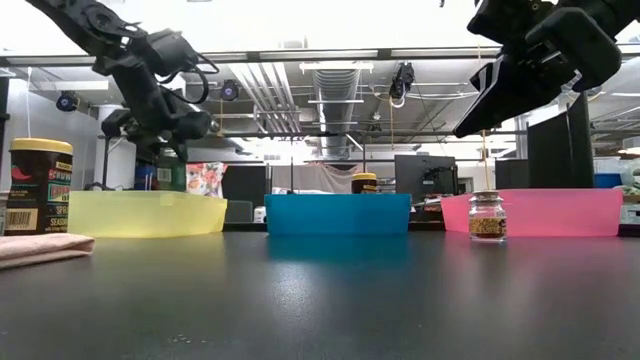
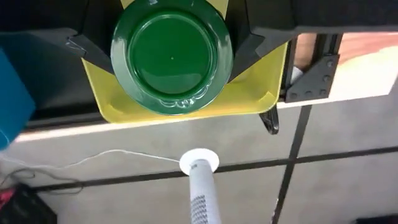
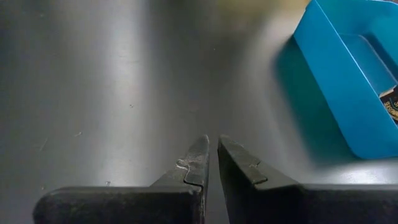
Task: Sort spices by type
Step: Put the left green seasoning bottle into the yellow bin
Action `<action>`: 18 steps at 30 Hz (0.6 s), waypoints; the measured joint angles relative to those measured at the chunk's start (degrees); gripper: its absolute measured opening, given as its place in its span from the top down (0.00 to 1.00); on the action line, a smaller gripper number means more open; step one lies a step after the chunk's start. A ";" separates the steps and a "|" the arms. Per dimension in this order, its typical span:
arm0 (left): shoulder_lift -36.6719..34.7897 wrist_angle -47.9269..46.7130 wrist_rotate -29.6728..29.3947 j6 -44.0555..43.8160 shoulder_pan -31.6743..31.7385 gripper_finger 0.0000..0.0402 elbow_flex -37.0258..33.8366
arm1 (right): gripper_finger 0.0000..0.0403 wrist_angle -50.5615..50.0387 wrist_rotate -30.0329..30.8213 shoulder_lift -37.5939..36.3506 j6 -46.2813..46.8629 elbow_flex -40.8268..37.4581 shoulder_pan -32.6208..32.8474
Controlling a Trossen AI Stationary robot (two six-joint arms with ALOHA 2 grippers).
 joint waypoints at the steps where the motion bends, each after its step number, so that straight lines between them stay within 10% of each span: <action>1: 0.25 1.10 1.54 -0.04 0.72 0.55 -0.03 | 0.93 0.02 0.05 0.00 -0.19 0.00 -0.03; 18: 8.07 6.66 2.33 -3.50 2.03 0.55 -1.85 | 0.93 0.46 0.14 0.00 -1.09 0.00 -0.10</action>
